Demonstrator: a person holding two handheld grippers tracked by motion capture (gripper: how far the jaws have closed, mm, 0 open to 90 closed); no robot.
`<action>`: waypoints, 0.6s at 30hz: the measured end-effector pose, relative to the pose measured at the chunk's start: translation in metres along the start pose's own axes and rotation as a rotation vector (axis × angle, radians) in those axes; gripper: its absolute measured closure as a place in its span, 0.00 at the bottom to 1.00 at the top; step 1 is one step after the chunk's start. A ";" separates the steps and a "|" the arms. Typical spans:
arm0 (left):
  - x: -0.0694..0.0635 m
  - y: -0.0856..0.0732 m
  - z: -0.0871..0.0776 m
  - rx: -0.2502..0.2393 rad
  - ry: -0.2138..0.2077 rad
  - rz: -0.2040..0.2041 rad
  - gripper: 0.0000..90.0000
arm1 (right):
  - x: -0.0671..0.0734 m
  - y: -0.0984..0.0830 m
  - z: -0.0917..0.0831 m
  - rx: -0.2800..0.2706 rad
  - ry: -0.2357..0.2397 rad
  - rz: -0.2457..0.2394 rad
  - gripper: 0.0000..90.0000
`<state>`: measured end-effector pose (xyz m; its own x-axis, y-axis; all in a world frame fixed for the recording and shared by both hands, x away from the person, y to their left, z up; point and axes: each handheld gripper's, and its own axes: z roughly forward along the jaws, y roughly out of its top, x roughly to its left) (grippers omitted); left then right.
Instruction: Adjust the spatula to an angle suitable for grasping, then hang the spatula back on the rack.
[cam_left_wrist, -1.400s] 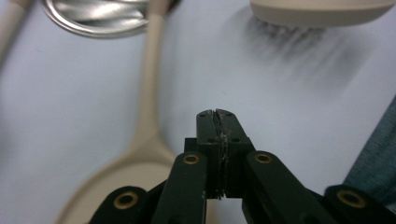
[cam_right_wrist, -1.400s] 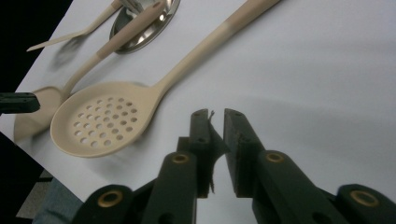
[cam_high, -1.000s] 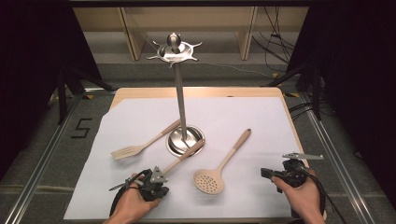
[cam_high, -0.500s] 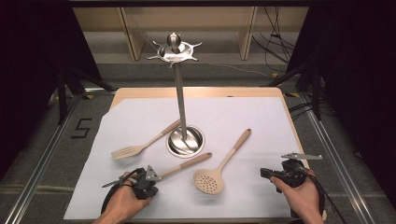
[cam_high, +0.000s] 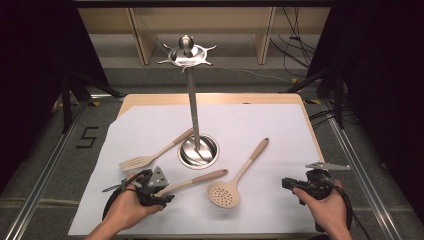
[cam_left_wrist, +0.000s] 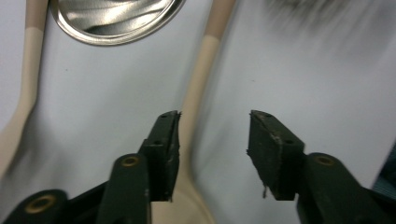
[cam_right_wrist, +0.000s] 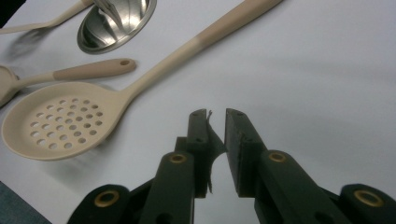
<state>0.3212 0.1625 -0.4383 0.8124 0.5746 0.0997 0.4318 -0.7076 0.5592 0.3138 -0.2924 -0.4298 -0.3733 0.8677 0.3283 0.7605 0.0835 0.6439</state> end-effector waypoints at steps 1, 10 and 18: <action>0.004 0.002 0.002 0.000 0.006 0.007 0.52 | 0.001 0.000 -0.002 0.007 -0.028 -0.015 0.87; 0.016 0.022 0.016 0.101 -0.033 0.117 0.48 | 0.007 0.003 0.000 0.028 -0.001 -0.040 0.85; 0.022 0.044 0.031 0.176 -0.070 0.213 0.52 | 0.007 0.006 -0.002 0.056 0.031 -0.057 0.85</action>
<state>0.3699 0.1310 -0.4371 0.9146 0.3796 0.1391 0.3047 -0.8734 0.3799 0.3152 -0.2868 -0.4224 -0.4325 0.8453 0.3136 0.7657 0.1607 0.6227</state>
